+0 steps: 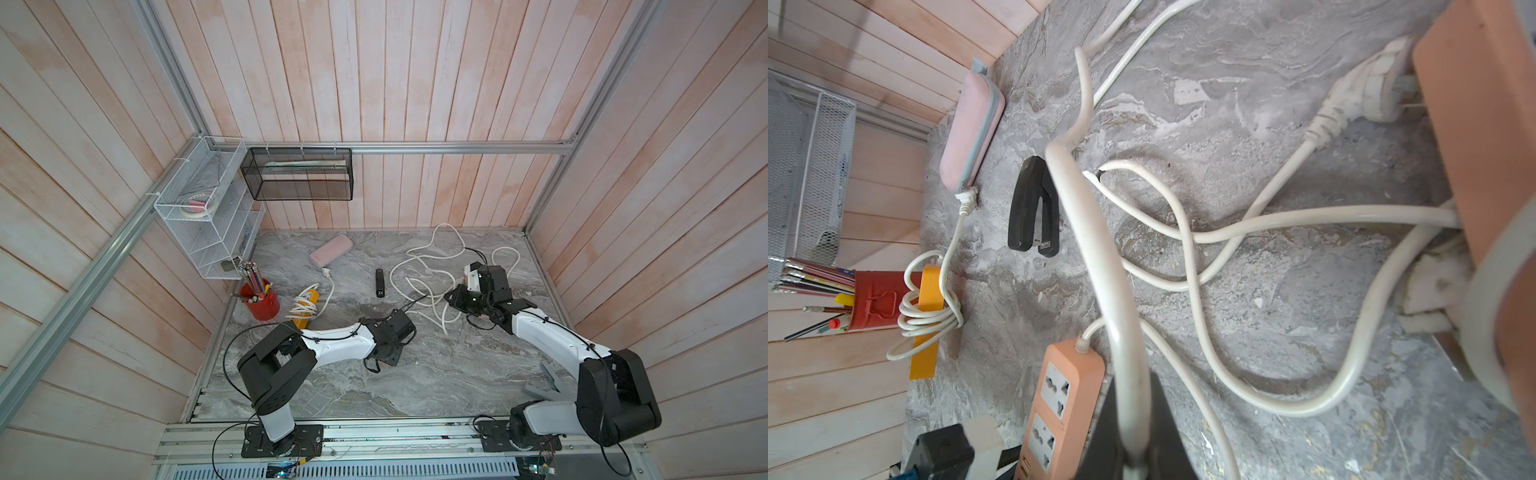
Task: Wrap the cord around the power strip
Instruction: Pick up the power strip from the center of the board.
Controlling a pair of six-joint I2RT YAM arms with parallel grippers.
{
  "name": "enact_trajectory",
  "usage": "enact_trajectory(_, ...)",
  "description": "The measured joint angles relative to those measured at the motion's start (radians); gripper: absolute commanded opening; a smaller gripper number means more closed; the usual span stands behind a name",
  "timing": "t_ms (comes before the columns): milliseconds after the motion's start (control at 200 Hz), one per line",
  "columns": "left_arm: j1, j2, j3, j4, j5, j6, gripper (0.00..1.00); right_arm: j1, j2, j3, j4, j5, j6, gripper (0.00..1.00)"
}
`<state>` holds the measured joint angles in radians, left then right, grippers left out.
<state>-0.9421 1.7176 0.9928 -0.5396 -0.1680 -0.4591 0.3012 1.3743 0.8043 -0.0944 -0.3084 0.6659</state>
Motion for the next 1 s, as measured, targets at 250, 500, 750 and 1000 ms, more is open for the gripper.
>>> enact_trajectory(250,0.154,-0.359,0.024,-0.045,-0.035,0.245,0.32,-0.018,-0.004,0.044,-0.048,0.016,0.01,0.42)
enact_trajectory(500,0.249,-0.483,0.235,-0.043,-0.052,0.518,0.32,-0.02,-0.047,0.24,-0.181,0.139,-0.015,0.75)
enact_trajectory(750,0.238,-0.47,0.162,0.004,-0.028,0.606,0.32,0.103,-0.125,0.298,-0.032,0.014,0.025,0.84)
enact_trajectory(1000,0.199,-0.466,0.149,0.066,0.026,0.6,0.32,0.207,-0.034,0.296,0.144,-0.11,0.107,0.8)
